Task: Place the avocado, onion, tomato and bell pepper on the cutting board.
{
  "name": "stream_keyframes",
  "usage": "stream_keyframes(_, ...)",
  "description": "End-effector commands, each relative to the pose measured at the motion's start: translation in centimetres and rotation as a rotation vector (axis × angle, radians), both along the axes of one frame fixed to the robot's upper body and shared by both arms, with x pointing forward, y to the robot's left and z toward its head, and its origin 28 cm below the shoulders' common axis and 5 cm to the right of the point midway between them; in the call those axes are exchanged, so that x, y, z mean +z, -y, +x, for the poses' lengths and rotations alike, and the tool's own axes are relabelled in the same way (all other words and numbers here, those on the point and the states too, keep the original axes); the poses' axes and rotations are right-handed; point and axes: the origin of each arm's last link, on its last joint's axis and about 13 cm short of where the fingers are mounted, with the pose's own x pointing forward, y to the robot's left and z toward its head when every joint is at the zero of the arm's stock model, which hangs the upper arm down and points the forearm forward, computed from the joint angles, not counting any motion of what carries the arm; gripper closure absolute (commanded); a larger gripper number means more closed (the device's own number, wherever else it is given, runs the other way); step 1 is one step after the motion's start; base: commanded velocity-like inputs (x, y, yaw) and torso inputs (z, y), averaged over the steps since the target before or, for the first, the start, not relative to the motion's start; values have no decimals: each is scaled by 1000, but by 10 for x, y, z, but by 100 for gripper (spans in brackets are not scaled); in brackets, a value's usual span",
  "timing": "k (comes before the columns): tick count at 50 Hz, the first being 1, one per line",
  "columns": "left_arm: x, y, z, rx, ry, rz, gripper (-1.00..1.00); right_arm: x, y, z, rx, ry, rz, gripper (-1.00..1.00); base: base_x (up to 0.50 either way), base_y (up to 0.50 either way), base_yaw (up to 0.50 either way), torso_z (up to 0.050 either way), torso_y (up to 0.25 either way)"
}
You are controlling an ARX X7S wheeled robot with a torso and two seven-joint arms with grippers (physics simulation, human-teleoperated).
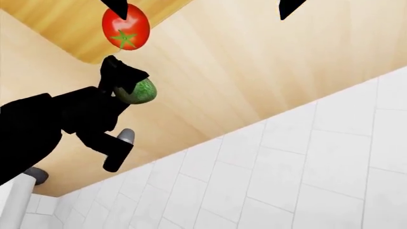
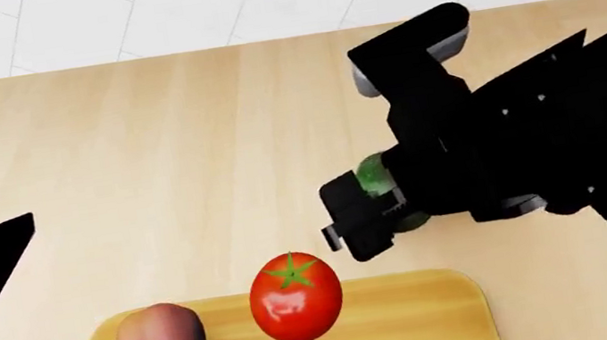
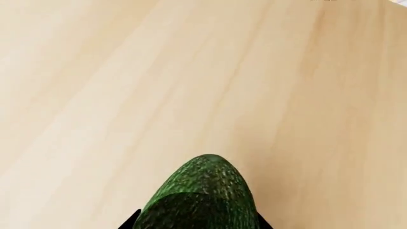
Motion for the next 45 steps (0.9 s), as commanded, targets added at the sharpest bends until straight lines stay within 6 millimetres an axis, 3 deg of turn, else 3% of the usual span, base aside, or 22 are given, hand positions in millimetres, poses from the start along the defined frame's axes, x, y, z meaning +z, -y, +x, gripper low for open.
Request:
stream_keyframes(1, 1, 0, -1, 0, 6, -3, -100, 20, 10, -42, 69, 34, -94, 100, 0, 0, 0, 0, 0)
stream_keyframes(24, 7, 2, -5, -5, 20, 1, -100, 50, 9, -113, 153, 162, -169, 100, 0, 0, 0, 0, 0)
stream_keyframes(45, 9, 1, -7, 2, 26, -1, -100, 30, 9, -136, 189, 109, -147, 100, 0, 0, 0, 0, 0)
